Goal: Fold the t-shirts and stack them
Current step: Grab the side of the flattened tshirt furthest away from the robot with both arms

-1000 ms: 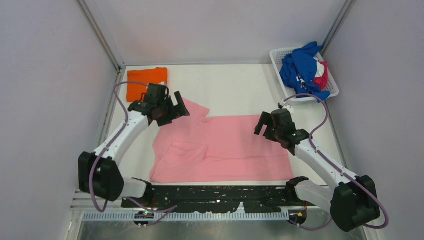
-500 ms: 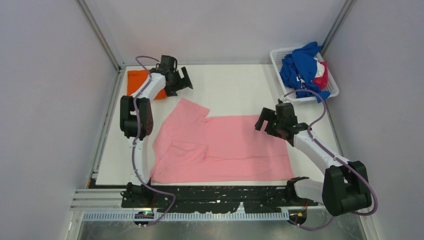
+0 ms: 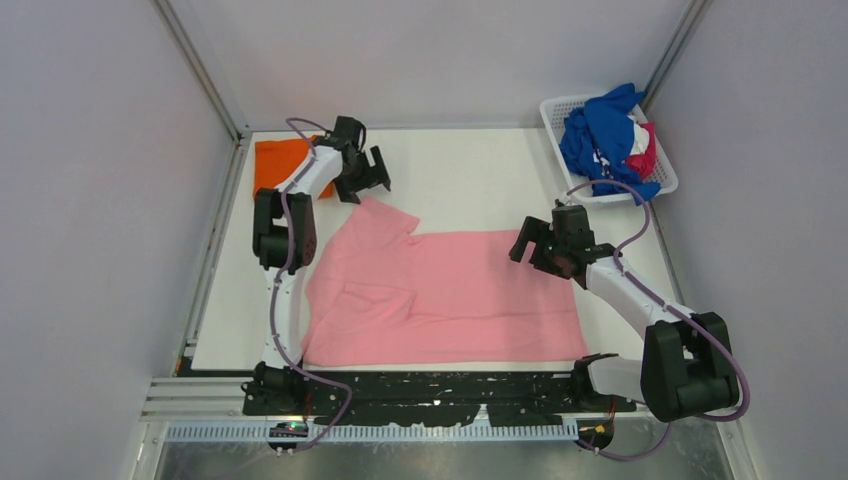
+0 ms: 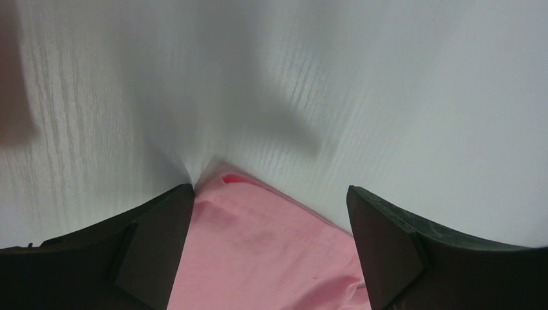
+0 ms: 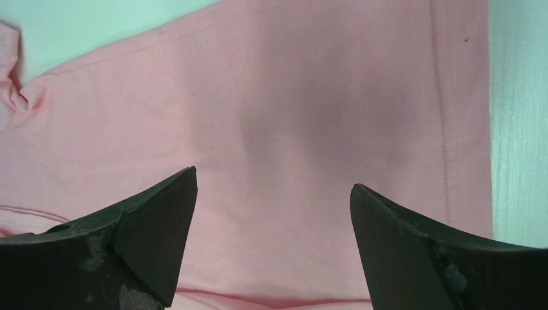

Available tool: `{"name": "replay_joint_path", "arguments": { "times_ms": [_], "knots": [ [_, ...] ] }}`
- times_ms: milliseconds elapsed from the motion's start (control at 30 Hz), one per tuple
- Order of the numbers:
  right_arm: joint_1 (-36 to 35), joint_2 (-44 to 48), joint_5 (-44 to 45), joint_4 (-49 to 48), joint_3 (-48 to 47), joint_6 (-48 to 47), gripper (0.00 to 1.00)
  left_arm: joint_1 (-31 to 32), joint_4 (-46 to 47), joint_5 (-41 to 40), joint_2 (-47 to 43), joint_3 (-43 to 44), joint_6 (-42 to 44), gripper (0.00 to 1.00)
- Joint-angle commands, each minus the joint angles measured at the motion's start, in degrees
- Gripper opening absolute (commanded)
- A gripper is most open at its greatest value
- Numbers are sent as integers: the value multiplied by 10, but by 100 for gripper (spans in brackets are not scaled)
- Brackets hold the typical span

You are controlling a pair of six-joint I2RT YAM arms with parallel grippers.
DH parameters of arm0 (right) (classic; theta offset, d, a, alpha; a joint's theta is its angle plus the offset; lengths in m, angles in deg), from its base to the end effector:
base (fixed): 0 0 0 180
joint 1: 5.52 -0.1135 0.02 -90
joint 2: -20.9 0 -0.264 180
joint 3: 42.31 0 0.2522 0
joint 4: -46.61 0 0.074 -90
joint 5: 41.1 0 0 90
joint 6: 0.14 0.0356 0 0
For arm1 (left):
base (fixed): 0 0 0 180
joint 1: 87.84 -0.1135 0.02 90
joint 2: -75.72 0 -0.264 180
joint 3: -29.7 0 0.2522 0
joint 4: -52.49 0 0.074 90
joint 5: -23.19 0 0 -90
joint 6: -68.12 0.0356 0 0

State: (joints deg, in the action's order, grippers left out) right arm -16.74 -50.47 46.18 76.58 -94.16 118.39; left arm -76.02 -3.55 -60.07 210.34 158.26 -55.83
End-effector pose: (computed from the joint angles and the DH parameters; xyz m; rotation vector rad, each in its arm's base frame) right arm 0.2395 0.0492 0.1961 0.3500 2.4428 0.3647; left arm 0.4958 -0.1080 0.1781 -0.4810 2.6661 -0.4086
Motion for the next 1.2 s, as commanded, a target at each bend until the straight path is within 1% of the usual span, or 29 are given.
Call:
{"name": "replay_joint_path", "arguments": {
  "times_ms": [0, 67, 167, 233, 333, 533, 633, 733, 767, 867, 900, 933, 1067, 1167],
  "knots": [
    [3, 8, -8, -26, -10, -9, 95, 11, -28, -12, -23, -22, 21, 89],
    [3, 8, -11, -25, -8, -9, 96, 16, -37, -23, -24, -21, 29, 84],
    [4, 13, -12, -26, -3, -9, 95, 22, -76, -39, -10, 11, 33, 76],
    [4, 17, -12, -25, 0, -9, 95, 27, -108, -55, 4, 41, 34, 67],
    [5, 22, -11, -26, 2, -10, 95, 38, -131, -89, 19, 69, 37, 55],
    [6, 24, -7, -25, 4, -12, 95, 45, -150, -123, 35, 104, 38, 41],
    [7, 24, -2, -25, 3, -12, 96, 45, -157, -130, 40, 113, 41, 33],
    [8, 20, 8, -22, -2, -12, 95, 45, -159, -132, 42, 116, 45, 23],
    [8, 16, 19, -18, -5, -12, 95, 46, -159, -131, 41, 116, 47, 21],
    [10, -2, 62, -2, -36, -11, 95, 46, -158, -122, 41, 121, 54, 8],
    [10, -16, 80, 9, -46, -12, 95, 46, -156, -118, 39, 122, 57, 2],
    [11, -24, 97, 15, -66, -12, 96, 46, -153, -114, 36, 121, 62, 0],
    [13, -80, 164, 53, -135, -14, 96, 48, -133, -101, 18, 110, 89, 0],
    [15, -146, 201, 97, -208, -6, 99, 51, -105, -81, -6, 85, 113, 0]
  ]
}}
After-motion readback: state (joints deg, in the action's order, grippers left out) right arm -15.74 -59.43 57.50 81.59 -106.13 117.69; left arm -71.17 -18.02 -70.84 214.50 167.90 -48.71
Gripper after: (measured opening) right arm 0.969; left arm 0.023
